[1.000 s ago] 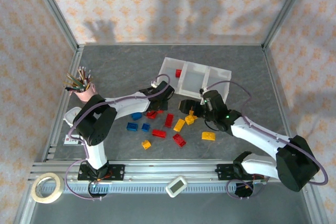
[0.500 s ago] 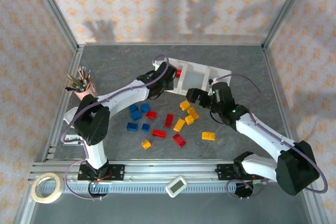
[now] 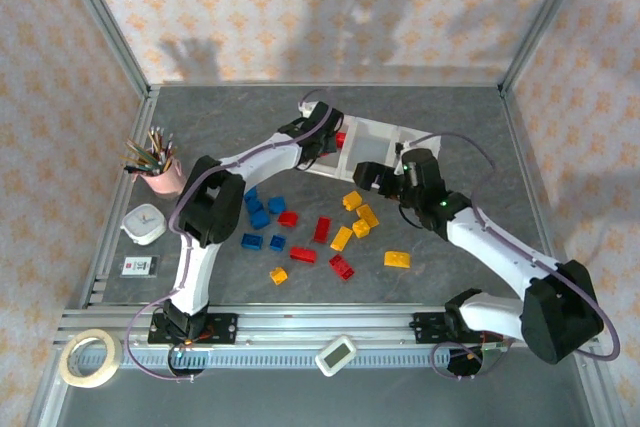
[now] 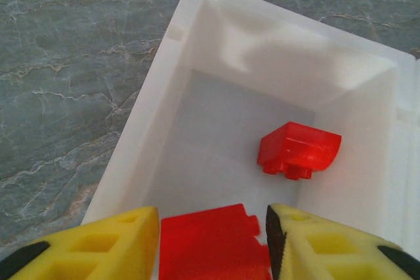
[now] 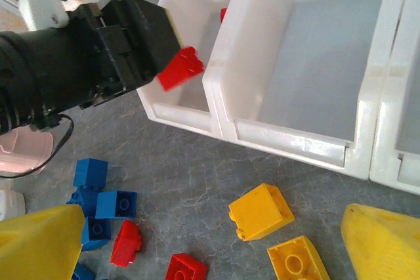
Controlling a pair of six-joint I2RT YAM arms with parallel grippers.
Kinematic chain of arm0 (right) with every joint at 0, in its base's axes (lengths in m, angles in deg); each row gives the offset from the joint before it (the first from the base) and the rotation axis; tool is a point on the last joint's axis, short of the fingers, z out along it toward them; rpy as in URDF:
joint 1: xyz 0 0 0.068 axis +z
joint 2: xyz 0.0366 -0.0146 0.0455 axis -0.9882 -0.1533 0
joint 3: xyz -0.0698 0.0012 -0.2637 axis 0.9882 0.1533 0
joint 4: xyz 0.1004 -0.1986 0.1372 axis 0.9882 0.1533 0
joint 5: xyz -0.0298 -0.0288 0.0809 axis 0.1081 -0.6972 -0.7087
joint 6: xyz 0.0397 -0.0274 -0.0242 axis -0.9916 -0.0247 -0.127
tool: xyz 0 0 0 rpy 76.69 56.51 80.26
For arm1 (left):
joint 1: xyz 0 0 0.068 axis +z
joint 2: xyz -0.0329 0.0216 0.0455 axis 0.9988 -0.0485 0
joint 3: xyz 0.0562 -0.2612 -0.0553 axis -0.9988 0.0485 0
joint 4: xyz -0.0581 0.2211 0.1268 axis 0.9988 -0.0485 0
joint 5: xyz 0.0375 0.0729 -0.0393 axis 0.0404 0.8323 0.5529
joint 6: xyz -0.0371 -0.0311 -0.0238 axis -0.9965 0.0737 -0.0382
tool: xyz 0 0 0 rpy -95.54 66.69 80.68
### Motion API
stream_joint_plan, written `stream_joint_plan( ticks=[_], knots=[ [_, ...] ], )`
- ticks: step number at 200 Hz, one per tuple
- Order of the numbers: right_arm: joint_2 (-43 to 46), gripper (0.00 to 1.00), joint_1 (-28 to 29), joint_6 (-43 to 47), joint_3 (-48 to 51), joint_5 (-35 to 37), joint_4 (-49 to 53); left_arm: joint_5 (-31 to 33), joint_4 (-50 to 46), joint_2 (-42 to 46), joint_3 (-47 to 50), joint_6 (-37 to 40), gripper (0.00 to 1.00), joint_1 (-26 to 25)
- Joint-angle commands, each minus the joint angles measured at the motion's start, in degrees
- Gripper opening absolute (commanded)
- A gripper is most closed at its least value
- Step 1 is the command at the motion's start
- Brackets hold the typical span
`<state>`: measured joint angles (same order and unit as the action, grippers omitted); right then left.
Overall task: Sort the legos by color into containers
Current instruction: Place the lego in the container, then pick up the lego from the center of the table.
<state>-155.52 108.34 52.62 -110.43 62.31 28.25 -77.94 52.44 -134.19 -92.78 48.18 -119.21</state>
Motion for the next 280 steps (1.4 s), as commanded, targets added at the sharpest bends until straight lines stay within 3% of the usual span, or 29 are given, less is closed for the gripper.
stream_joint_plan(
  ticks=[1,22,51,108,161,203,226,280],
  knots=[
    [-0.8,1.00,-0.5,2.4,-2.7,1.2,1.2,0.1,-1.2,0.9,-3.9,1.5,0.53,0.0],
    [-1.0,1.00,-0.5,3.5,-3.8,0.5,2.7,0.1,-1.4,2.2,-3.7,2.4,0.59,0.0],
    [-0.1,1.00,-0.3,3.5,-4.2,-1.2,4.6,-1.7,-2.8,6.4,-1.6,2.8,0.59,0.0],
    [2.7,1.00,3.5,1.9,0.5,-2.6,5.4,-5.2,-0.4,24.0,19.3,2.5,0.62,-1.0],
    [3.9,1.00,8.4,-1.3,5.8,-3.3,2.8,-1.2,-4.3,34.1,34.7,-1.1,0.67,-5.9],
    [4.0,1.00,12.5,-4.3,10.5,-3.4,-2.5,-0.6,-4.4,35.0,41.6,-4.8,0.69,-8.8],
    [4.1,1.00,13.4,-5.2,12.1,-2.8,-4.2,2.4,-5.2,33.4,41.9,-5.4,0.71,-9.0],
    [4.4,1.00,13.5,-5.5,13.5,-1.3,-4.9,0.8,-4.3,29.6,41.0,-5.2,0.67,-10.4]
  ],
)
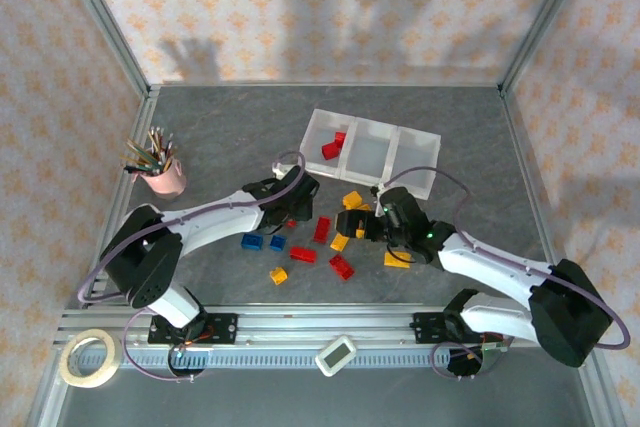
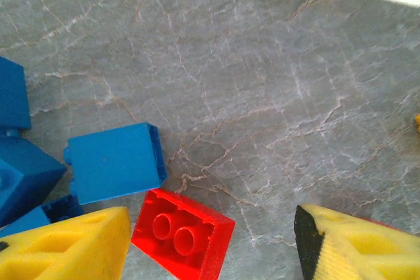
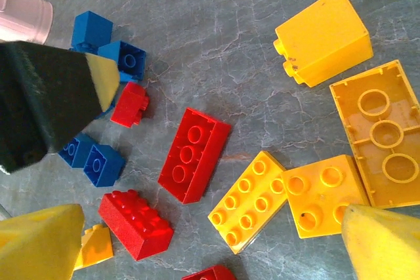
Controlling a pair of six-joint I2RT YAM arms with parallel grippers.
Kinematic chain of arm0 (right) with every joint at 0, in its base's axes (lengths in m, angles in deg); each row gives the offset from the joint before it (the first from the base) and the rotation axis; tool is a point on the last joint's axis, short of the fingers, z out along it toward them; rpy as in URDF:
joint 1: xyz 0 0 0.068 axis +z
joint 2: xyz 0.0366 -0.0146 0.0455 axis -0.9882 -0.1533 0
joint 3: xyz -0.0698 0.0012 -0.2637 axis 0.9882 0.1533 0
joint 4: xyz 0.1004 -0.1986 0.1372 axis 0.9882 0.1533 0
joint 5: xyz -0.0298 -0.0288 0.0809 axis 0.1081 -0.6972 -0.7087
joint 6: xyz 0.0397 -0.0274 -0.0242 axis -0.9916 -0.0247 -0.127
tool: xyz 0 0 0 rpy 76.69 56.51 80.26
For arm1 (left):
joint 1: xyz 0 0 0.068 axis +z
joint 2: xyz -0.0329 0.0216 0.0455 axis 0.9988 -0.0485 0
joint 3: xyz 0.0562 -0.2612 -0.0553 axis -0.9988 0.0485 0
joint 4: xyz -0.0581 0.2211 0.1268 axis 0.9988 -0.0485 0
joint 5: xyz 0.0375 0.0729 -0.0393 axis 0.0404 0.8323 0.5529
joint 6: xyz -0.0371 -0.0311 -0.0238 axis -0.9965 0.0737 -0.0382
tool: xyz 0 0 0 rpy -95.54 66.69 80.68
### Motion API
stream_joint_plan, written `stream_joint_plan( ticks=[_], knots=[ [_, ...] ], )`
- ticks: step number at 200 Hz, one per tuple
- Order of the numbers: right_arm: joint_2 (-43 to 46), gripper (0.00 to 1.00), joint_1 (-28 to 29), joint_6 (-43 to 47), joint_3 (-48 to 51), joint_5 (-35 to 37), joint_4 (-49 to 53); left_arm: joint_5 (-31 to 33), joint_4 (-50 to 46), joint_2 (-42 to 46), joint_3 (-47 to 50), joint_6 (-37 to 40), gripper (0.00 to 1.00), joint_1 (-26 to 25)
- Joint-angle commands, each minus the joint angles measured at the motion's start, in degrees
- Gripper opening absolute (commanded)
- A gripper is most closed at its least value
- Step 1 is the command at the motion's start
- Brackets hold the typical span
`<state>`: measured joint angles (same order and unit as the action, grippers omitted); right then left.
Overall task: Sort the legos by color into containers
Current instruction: Pick up the lego from the center of the table.
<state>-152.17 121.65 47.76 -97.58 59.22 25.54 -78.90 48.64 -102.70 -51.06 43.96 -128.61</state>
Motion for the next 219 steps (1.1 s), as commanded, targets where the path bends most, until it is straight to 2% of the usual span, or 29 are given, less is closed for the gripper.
stream_joint_plan(
  ticks=[1,123,166,194,219],
  knots=[
    [1.1,1.00,0.2,-0.7,0.7,1.8,-2.2,1.8,-0.5,-2.0,-0.8,-1.0,0.67,-1.0],
    [-0.6,1.00,0.2,-0.5,0.0,1.8,-2.7,5.3,-0.6,-7.6,1.7,-1.3,0.62,-1.6],
    [-0.8,1.00,0.1,-0.4,-0.7,2.1,-2.4,5.7,0.1,-8.9,1.3,-1.1,0.54,-1.5],
    [-0.3,1.00,0.1,-0.4,-0.8,2.8,-2.0,6.1,-0.3,-8.7,1.0,-1.1,0.42,-1.4],
    [0.4,1.00,0.1,-0.6,-0.9,3.1,-2.1,6.3,-0.6,-7.6,1.0,-1.2,0.37,-1.4]
  ],
)
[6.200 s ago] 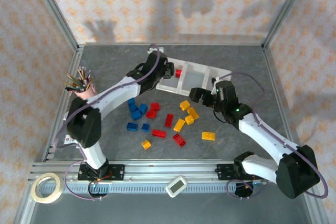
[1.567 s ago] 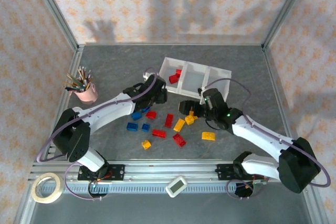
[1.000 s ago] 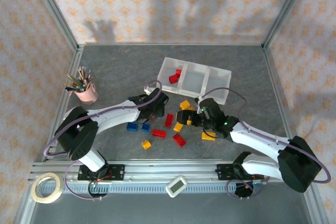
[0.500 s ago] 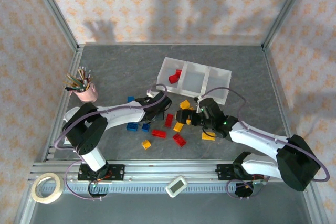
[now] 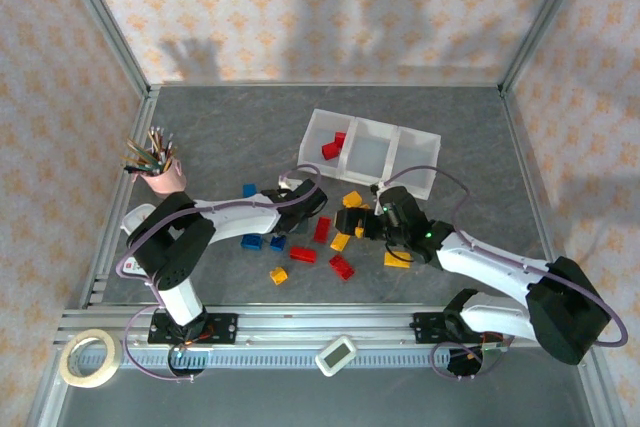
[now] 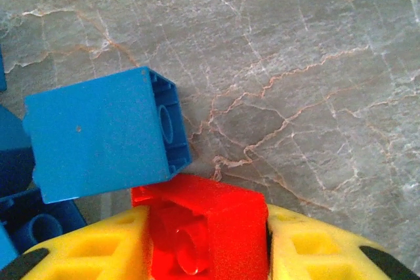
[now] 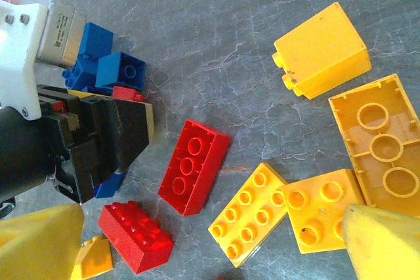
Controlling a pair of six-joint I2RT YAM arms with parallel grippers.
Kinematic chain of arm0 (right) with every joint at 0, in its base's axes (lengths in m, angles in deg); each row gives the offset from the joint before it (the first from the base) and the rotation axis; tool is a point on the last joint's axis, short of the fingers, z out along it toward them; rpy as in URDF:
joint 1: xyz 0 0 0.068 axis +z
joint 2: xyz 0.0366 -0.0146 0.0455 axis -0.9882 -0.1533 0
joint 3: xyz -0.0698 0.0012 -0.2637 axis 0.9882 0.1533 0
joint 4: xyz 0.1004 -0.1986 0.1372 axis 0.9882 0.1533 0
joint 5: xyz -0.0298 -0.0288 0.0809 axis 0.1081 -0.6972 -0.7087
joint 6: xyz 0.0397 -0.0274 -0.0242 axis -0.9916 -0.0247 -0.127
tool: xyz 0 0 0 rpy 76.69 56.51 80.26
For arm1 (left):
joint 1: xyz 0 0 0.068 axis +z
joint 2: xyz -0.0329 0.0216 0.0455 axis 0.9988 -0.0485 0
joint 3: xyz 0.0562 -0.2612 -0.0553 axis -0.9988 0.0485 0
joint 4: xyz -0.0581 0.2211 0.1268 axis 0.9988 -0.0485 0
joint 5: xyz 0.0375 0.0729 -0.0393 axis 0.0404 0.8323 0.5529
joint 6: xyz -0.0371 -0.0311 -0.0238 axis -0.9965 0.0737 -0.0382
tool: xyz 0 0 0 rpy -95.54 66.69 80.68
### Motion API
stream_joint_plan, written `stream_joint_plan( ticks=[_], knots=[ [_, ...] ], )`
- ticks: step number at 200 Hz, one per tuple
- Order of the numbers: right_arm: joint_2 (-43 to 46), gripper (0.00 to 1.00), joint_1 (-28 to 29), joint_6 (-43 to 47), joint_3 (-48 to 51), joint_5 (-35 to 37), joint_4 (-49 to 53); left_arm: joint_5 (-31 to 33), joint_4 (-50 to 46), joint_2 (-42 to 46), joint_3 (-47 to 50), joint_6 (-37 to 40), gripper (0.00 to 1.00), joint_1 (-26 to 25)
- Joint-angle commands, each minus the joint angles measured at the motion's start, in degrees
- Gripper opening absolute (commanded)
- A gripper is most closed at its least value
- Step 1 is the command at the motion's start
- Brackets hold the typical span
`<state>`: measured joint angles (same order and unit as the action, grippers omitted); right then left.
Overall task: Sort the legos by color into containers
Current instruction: Pick up the lego from the center of the table.
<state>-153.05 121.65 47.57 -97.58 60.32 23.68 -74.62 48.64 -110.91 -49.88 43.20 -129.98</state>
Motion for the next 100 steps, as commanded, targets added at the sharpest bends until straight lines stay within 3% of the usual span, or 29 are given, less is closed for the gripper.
stream_joint_plan(
  ticks=[1,47,100],
  knots=[
    [1.3,1.00,0.1,-0.4,-0.9,2.0,-0.3,2.0,-0.6,0.6,-0.1,-0.4,0.37,0.0],
    [3.3,1.00,-0.8,-0.8,-1.4,2.0,0.0,1.8,-1.2,2.2,-1.1,-0.1,0.24,-0.1],
    [5.9,1.00,-5.9,0.1,-2.4,0.1,1.8,-1.1,0.9,7.4,-2.6,0.7,0.21,-0.1]
  ],
)
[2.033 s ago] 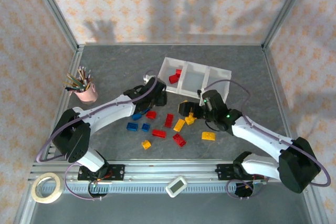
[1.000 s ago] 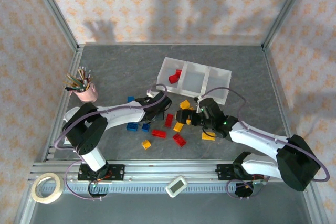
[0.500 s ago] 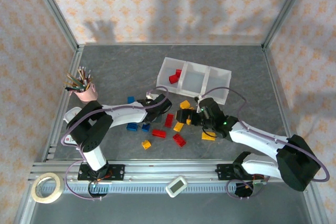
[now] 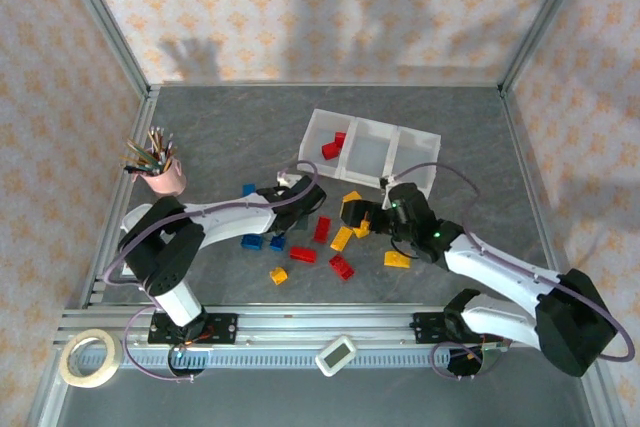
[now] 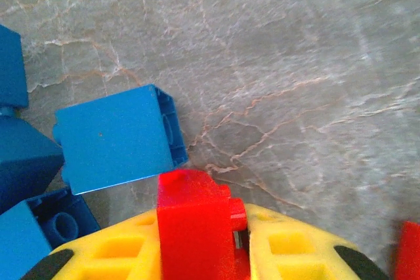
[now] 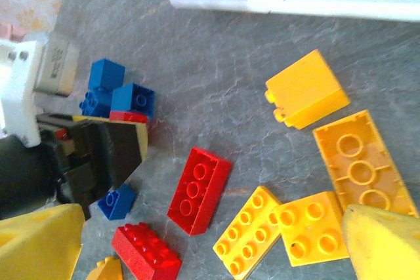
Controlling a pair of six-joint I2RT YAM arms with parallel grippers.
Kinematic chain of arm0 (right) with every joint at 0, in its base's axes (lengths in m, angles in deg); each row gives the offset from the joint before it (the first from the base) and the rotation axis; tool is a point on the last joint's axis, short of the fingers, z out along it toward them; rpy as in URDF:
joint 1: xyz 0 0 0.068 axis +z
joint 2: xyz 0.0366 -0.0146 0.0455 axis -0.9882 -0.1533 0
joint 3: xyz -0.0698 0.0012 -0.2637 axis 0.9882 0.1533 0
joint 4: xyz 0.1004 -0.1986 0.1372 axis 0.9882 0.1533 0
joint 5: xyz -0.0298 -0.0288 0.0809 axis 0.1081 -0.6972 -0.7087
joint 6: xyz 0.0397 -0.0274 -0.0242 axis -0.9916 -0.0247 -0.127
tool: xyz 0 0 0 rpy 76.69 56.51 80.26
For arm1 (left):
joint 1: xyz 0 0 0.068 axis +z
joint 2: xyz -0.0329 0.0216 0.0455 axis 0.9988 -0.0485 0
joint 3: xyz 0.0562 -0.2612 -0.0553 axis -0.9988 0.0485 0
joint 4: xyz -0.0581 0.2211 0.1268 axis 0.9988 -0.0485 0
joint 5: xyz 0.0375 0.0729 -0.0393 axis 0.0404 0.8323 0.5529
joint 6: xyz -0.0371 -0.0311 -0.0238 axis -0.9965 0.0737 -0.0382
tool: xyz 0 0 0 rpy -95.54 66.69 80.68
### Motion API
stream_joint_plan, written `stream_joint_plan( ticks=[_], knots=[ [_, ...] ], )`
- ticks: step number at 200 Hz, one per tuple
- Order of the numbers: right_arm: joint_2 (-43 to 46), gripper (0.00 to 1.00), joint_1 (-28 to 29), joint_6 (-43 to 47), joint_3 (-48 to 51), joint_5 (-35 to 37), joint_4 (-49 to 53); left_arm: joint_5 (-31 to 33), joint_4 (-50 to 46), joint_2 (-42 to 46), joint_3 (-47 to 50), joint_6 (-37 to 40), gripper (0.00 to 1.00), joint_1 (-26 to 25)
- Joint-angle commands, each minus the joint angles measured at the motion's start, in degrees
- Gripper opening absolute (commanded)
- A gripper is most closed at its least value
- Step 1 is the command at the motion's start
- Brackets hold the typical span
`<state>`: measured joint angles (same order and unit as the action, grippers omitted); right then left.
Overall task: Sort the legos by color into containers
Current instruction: Pick up the lego from the center of the table, then place the lego in the container.
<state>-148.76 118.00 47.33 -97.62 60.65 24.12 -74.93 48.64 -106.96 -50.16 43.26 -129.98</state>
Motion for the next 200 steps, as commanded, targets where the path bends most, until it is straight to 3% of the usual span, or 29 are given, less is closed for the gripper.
stream_joint_plan(
  ticks=[1,69,166,200],
  knots=[
    [1.7,1.00,-2.4,0.4,-2.4,-0.3,1.4,-0.8,0.9,3.5,-2.4,0.7,0.20,-0.1],
    [0.9,1.00,-8.4,2.9,-7.1,-1.3,2.2,0.1,2.9,-0.5,-16.2,2.4,0.18,1.4],
    [-4.6,1.00,-12.5,5.5,-12.3,0.1,1.3,-1.5,5.6,-23.4,-43.2,6.9,0.19,10.3],
    [-5.2,1.00,-12.5,6.4,-13.7,-0.2,2.3,-2.0,1.7,-31.0,-51.8,7.2,0.31,11.7]
  ],
)
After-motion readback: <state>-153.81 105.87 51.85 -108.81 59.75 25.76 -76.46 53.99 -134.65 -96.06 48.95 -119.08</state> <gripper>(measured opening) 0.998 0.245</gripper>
